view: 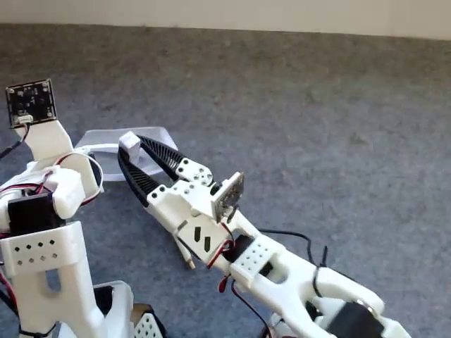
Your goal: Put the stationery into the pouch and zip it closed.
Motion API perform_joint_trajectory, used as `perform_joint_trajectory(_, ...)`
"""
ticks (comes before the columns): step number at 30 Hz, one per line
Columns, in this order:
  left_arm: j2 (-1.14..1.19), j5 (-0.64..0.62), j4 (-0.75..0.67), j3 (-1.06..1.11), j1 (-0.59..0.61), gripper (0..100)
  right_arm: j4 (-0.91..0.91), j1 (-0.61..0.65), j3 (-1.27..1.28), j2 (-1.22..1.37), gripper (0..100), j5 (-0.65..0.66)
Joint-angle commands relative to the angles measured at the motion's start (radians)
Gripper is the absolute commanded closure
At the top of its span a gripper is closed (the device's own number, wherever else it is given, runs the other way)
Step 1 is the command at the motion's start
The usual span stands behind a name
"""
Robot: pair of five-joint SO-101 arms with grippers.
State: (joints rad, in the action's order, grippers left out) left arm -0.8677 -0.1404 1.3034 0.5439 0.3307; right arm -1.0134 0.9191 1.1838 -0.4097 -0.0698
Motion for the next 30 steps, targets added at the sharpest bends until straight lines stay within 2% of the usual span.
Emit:
perform_joint_trajectory(1,-0.033,0.002,-0.02,-0.025,-0.022,99,-0.119,0.01,-0.022,0.062,99.5,0.0)
perform_joint_trajectory(11,-0.033,0.0,-0.021,-0.028,-0.022,99,-0.251,0.035,-0.018,0.182,99.5,0.009)
perform_joint_trajectory(17,-0.033,0.0,-0.023,-0.028,-0.021,99,-0.248,0.116,-0.008,0.182,99.5,0.198)
perform_joint_trajectory(24,-0.033,0.0,-0.021,-0.028,-0.021,99,-0.246,0.116,0.041,0.205,86.2,0.199)
perform_joint_trajectory(30,-0.033,0.002,-0.021,-0.027,-0.021,99,-0.251,0.114,0.079,0.176,88.9,0.203)
